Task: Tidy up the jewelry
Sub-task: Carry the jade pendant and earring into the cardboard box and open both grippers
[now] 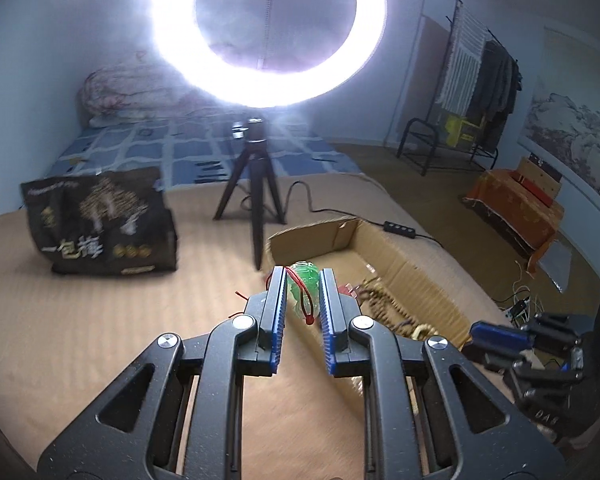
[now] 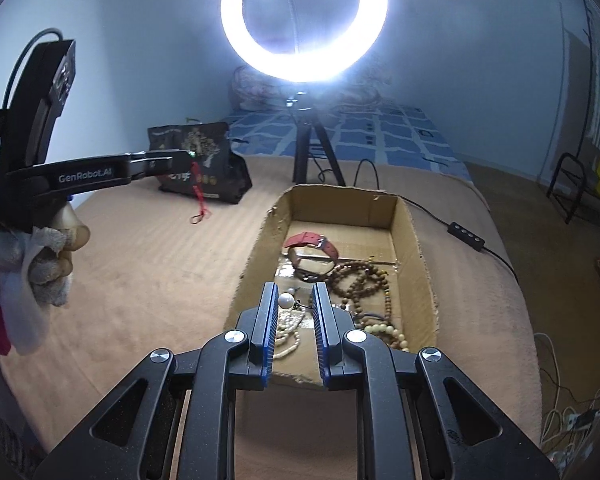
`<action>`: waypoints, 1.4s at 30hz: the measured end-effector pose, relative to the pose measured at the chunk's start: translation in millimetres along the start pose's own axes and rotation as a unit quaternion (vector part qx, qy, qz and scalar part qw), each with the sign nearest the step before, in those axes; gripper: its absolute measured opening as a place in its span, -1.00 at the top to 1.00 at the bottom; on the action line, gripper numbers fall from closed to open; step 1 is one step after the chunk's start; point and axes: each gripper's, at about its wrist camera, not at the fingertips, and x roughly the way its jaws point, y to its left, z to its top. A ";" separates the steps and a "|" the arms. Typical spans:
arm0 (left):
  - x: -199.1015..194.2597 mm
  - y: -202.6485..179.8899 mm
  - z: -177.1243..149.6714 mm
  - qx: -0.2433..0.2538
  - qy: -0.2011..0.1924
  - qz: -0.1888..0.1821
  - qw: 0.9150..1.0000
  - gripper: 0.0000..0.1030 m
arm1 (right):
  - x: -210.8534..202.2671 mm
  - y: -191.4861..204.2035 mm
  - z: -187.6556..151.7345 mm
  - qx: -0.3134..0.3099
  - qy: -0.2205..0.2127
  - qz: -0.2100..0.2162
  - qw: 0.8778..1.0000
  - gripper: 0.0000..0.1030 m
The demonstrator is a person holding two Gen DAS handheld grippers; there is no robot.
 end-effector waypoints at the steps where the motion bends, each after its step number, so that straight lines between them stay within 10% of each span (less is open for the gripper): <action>1: 4.1 -3.5 2.8 0.002 0.001 -0.001 1.000 0.72 | 0.9 -2.7 0.6 0.003 0.000 -0.001 1.000 0.70; 42: 89.8 -55.0 27.4 0.028 0.043 0.023 0.998 0.69 | 41.7 -39.8 -5.9 0.028 0.034 -0.032 0.999 0.60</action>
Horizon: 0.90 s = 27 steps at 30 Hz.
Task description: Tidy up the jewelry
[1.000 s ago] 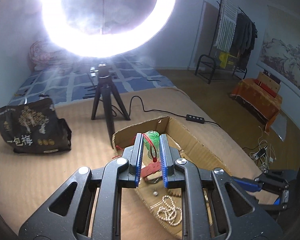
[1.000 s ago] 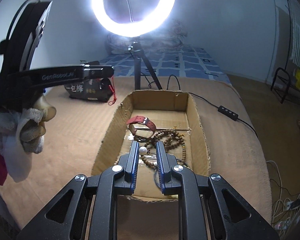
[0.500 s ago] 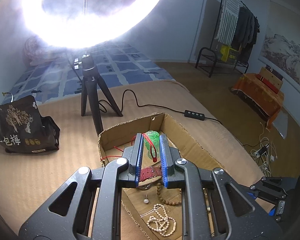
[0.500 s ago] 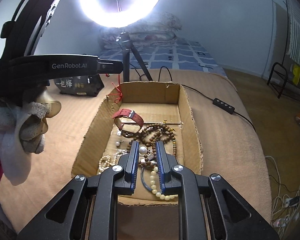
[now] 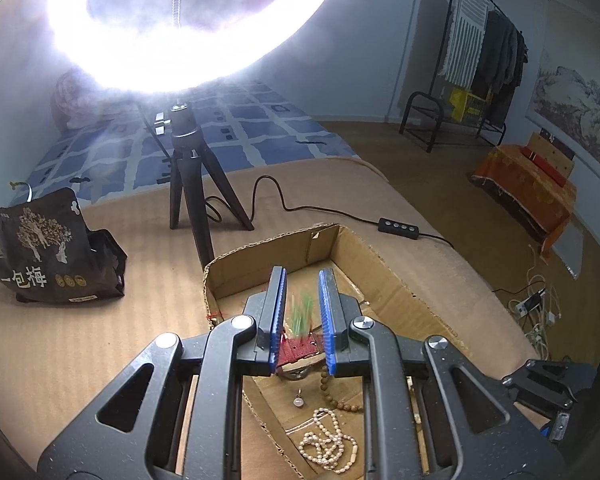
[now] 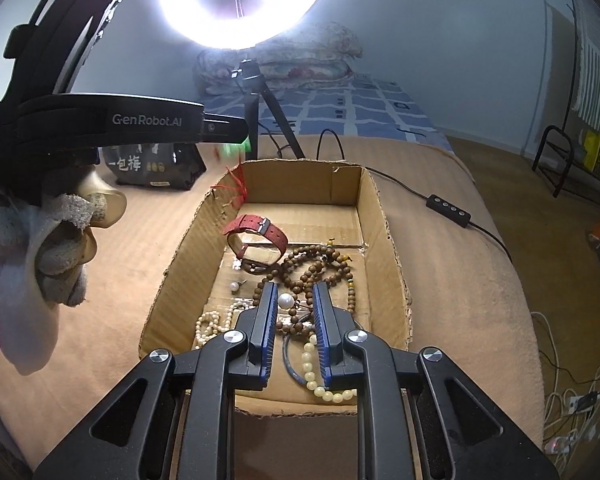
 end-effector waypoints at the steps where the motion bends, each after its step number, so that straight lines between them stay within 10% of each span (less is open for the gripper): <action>1: 0.1 -1.0 -0.3 0.003 0.000 0.002 1.000 0.46 | -0.3 0.2 -0.3 0.000 0.000 -0.002 1.000 0.41; 4: -3.5 -2.9 -2.0 0.009 -0.013 0.008 1.000 -0.06 | -3.1 0.5 -1.1 0.003 -0.010 -0.007 1.000 -0.34; 11: -5.5 -3.8 -2.7 0.010 -0.017 0.014 1.000 -0.40 | -3.0 3.9 -2.5 -0.002 -0.007 -0.013 1.000 -0.39; 27: -22.6 -1.1 -3.9 0.005 -0.019 0.021 1.000 -0.44 | -16.3 12.4 1.0 -0.002 -0.013 -0.038 0.999 -0.54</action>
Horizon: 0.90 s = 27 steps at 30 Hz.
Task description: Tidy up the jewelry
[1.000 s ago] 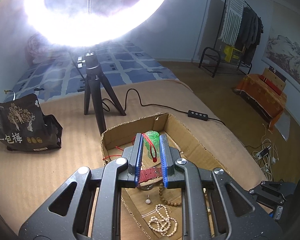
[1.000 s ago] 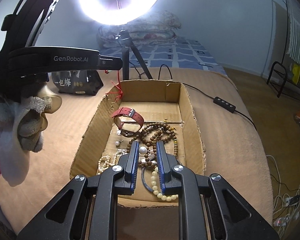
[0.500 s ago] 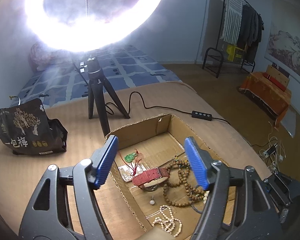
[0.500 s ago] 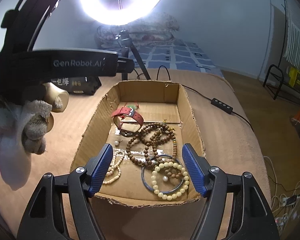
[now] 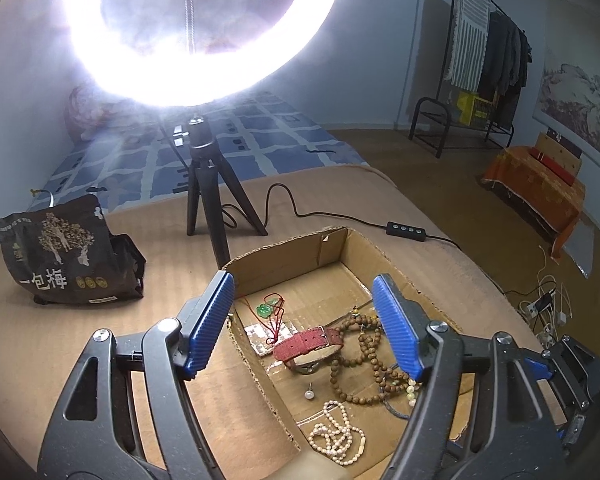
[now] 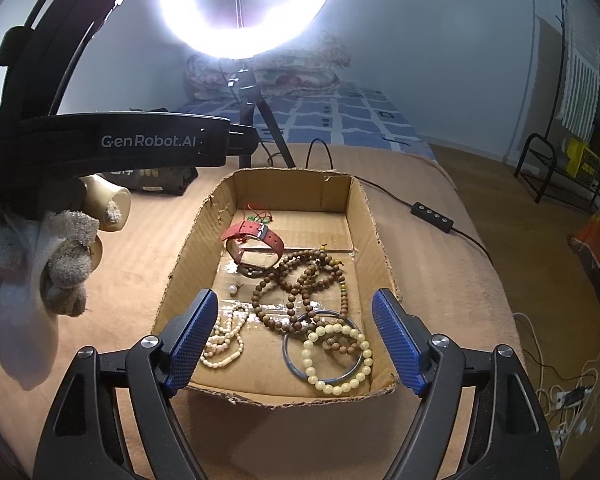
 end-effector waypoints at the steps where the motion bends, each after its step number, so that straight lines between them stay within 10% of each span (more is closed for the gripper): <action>1: -2.2 0.5 0.3 0.000 -0.001 0.000 1.000 -0.44 | -2.3 0.8 0.7 -0.001 -0.001 -0.001 1.000 -0.54; 27: -173.6 16.8 9.9 0.020 -0.069 0.027 0.997 -0.46 | -131.5 51.4 32.2 0.000 -0.065 -0.048 0.997 -0.55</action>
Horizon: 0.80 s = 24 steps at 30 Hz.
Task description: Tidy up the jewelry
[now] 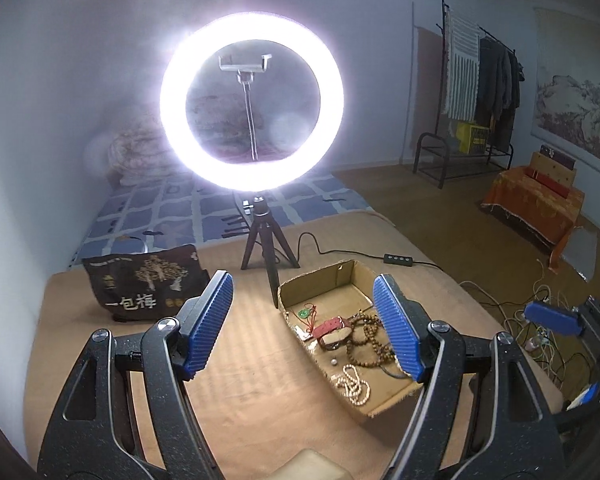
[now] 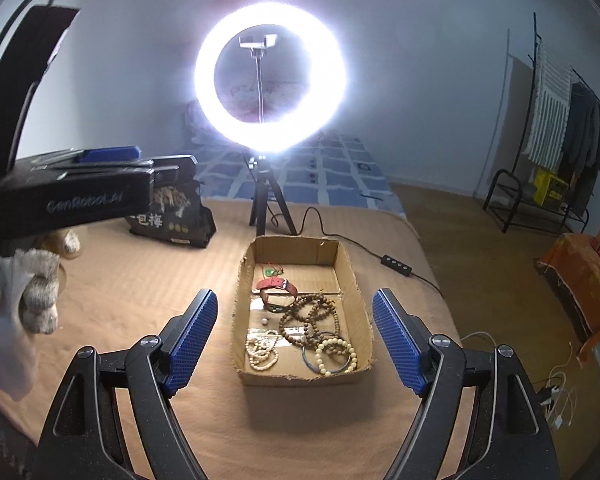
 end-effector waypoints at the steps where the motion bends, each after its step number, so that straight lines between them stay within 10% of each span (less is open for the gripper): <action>1: -9.1 1.3 -0.5 -0.001 -0.002 0.000 1.000 -0.46 | -6.0 2.0 1.1 0.001 -0.001 0.000 1.000 -0.55; 24: -109.0 25.3 -50.2 -0.014 0.007 -0.005 1.000 -0.53 | -66.5 33.5 -16.4 0.004 -0.018 -0.050 0.999 -0.57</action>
